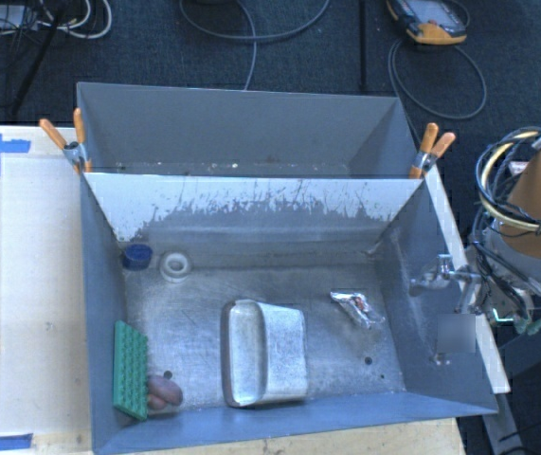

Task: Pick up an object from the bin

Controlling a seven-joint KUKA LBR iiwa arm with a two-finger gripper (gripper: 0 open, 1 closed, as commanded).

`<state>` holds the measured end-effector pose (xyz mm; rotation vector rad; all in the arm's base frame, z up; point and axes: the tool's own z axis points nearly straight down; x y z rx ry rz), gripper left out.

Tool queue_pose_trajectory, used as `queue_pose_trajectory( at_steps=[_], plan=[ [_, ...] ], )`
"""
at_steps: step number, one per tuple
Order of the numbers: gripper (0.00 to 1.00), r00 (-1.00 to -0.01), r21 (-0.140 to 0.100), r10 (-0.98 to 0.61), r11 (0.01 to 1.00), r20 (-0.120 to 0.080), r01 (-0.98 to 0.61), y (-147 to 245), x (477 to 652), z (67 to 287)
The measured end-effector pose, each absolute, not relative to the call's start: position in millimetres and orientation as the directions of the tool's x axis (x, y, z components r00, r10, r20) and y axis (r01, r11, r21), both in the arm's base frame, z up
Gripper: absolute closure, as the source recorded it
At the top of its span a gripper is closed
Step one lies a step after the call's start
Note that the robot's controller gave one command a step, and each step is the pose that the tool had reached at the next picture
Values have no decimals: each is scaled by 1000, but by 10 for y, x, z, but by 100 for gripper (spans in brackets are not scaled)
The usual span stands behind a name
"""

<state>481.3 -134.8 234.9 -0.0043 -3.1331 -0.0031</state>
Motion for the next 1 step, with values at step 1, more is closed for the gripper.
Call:
queue_pose_trajectory(
  at_steps=[1],
  plan=[
    [0, -987, 1, -160, 987, -5, -160, -969, 5508, 699]
  ],
)
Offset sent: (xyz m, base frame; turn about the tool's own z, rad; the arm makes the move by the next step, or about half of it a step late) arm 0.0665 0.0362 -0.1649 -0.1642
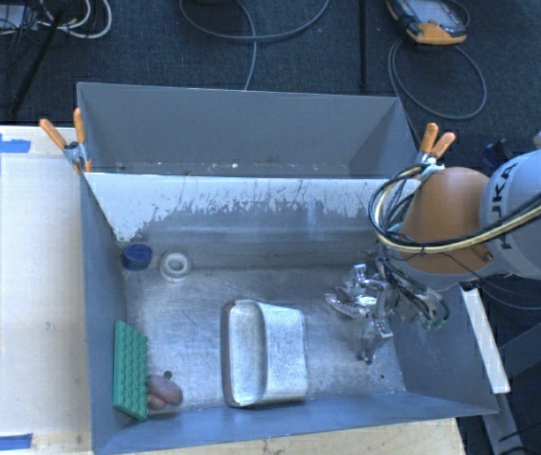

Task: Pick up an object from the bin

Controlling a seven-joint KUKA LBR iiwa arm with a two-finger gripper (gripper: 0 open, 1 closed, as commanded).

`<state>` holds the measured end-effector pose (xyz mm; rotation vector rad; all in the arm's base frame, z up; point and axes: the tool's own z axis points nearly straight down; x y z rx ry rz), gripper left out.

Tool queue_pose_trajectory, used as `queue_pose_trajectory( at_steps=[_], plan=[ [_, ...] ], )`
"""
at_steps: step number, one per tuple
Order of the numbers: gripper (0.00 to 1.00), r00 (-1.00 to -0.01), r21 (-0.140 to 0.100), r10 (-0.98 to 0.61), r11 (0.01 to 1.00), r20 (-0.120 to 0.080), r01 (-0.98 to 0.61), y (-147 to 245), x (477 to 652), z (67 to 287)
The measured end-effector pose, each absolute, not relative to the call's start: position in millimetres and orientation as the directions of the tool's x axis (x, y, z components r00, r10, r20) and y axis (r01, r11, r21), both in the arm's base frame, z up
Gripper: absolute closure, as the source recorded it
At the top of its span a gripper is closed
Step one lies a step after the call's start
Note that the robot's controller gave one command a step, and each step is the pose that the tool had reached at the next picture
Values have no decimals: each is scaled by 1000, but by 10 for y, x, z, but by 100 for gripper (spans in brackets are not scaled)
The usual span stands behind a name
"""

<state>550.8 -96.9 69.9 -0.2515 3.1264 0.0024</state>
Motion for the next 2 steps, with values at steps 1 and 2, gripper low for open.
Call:
queue_pose_trajectory(
  at_steps=[1, 2],
  plan=[
    [100, -987, -3, -163, 987, -16, -163, -975, 5535, 759],
    [100, -915, -4, -403, 915, -7, -403, -1083, 5379, 2466]
  ],
)
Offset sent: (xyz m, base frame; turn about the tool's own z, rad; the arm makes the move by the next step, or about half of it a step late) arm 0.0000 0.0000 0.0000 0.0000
